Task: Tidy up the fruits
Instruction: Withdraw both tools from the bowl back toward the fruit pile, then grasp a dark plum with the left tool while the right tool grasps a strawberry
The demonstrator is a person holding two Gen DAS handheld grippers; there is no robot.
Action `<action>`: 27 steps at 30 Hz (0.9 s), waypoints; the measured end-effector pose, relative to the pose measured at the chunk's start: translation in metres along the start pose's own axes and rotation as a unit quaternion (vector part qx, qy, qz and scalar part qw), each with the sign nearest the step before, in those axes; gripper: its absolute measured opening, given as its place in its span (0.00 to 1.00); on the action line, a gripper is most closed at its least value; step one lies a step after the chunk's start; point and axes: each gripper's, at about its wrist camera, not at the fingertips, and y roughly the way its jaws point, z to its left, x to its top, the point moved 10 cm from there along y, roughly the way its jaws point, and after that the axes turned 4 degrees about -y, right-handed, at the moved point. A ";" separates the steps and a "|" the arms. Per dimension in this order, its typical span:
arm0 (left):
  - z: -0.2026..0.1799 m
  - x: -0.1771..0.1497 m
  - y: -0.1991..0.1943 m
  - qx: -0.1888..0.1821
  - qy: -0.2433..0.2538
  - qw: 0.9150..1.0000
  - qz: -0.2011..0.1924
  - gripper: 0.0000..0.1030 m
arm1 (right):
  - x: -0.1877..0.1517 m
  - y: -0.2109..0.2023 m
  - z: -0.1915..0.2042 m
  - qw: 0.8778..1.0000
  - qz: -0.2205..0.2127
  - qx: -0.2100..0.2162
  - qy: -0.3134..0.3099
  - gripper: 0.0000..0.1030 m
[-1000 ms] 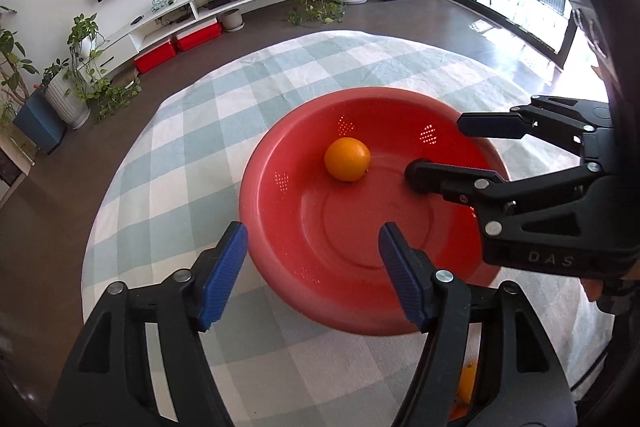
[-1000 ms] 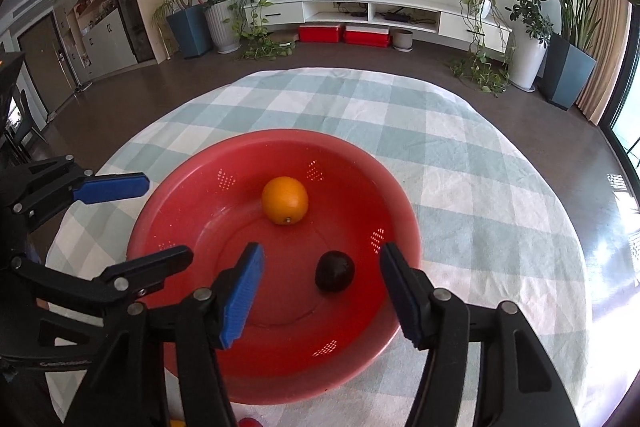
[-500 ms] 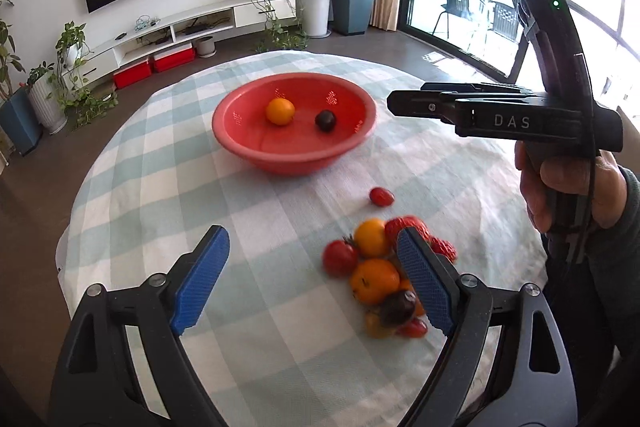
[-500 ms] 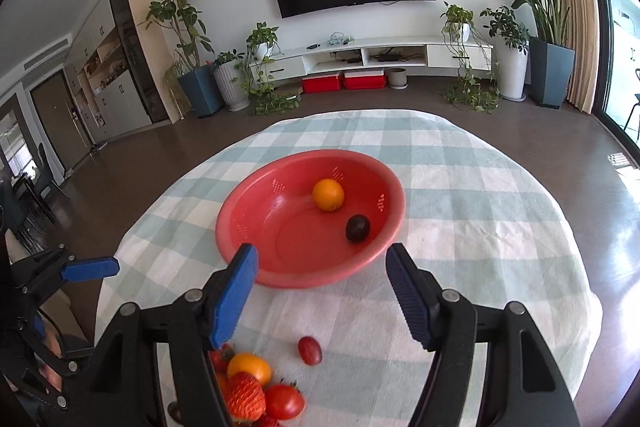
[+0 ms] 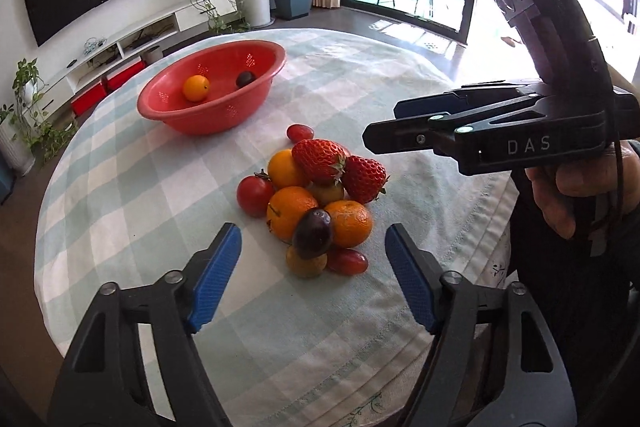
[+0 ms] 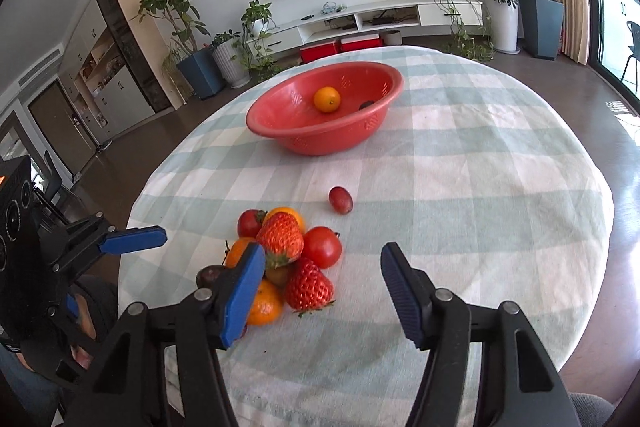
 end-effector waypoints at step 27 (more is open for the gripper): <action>0.008 -0.002 0.027 -0.048 -0.002 0.998 0.032 0.24 | -0.009 0.005 0.006 1.000 0.014 0.004 -0.008 0.57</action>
